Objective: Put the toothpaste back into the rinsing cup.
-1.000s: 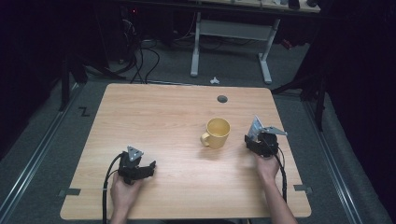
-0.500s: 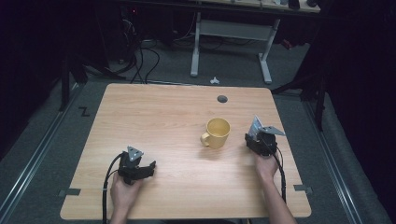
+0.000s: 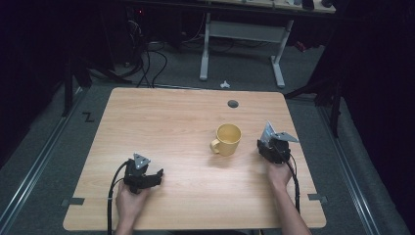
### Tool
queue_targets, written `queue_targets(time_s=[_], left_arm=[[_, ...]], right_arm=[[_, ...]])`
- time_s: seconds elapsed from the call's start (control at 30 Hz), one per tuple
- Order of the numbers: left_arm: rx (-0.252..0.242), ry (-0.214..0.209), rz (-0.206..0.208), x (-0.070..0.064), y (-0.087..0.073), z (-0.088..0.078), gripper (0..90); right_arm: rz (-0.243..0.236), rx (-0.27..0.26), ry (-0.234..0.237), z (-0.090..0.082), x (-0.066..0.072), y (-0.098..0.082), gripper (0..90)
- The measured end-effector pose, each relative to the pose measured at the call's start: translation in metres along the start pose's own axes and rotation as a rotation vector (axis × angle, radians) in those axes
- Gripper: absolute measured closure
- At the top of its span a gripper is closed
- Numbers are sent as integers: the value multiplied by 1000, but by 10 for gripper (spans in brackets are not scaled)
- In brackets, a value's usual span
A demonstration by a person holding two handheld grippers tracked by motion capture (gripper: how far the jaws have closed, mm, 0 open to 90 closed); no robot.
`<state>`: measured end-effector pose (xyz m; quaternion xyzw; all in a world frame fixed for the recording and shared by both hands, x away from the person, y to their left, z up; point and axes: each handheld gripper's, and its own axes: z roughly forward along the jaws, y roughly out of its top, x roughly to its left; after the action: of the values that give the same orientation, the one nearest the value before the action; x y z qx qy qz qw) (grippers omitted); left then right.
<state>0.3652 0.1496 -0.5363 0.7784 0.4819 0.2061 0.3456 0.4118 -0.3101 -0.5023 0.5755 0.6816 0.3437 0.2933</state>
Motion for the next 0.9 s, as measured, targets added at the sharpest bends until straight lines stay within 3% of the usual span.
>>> queue_targets(time_s=[0.53,0.9], left_arm=[[0,0,0,0,0,0,221],[0,-1,0,0,0,0,221]], right_arm=[[-15,1,7,-1,-3,1,607],[-17,12,40,-8,-7,1,609]])
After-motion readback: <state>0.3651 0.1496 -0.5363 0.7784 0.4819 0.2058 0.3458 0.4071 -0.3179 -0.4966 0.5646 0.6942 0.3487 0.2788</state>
